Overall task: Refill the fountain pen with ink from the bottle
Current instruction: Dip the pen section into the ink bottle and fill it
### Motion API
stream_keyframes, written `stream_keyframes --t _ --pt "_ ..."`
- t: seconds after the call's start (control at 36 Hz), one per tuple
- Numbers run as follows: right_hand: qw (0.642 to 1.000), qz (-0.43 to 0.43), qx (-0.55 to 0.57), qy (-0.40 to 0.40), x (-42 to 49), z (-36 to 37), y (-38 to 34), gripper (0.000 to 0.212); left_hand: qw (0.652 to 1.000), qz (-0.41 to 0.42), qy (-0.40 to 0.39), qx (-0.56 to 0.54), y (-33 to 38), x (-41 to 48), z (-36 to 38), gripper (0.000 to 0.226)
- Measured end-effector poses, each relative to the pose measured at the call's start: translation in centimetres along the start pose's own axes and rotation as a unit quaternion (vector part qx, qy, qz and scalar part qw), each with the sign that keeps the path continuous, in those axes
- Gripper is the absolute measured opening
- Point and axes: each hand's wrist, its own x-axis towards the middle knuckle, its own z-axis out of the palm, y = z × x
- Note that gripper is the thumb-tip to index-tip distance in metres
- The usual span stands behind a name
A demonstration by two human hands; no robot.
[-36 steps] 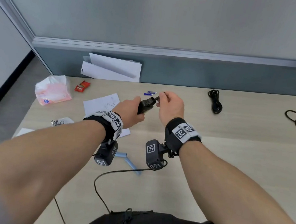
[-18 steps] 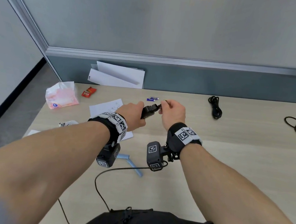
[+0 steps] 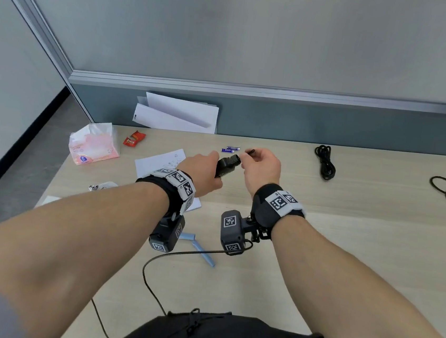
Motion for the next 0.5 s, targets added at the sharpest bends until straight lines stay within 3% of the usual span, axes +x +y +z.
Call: stream_keyframes --t 0.22,0.5 --pt "0.999 0.012 0.042 -0.015 0.01 -0.08 0.05 0.017 1.0 -0.006 0.012 0.007 -0.45 0.08 0.06 0.03" --pt "0.999 -0.033 -0.03 -0.018 -0.12 0.12 -0.01 0.013 1.0 -0.008 0.015 0.012 -0.42 0.17 0.12 0.029"
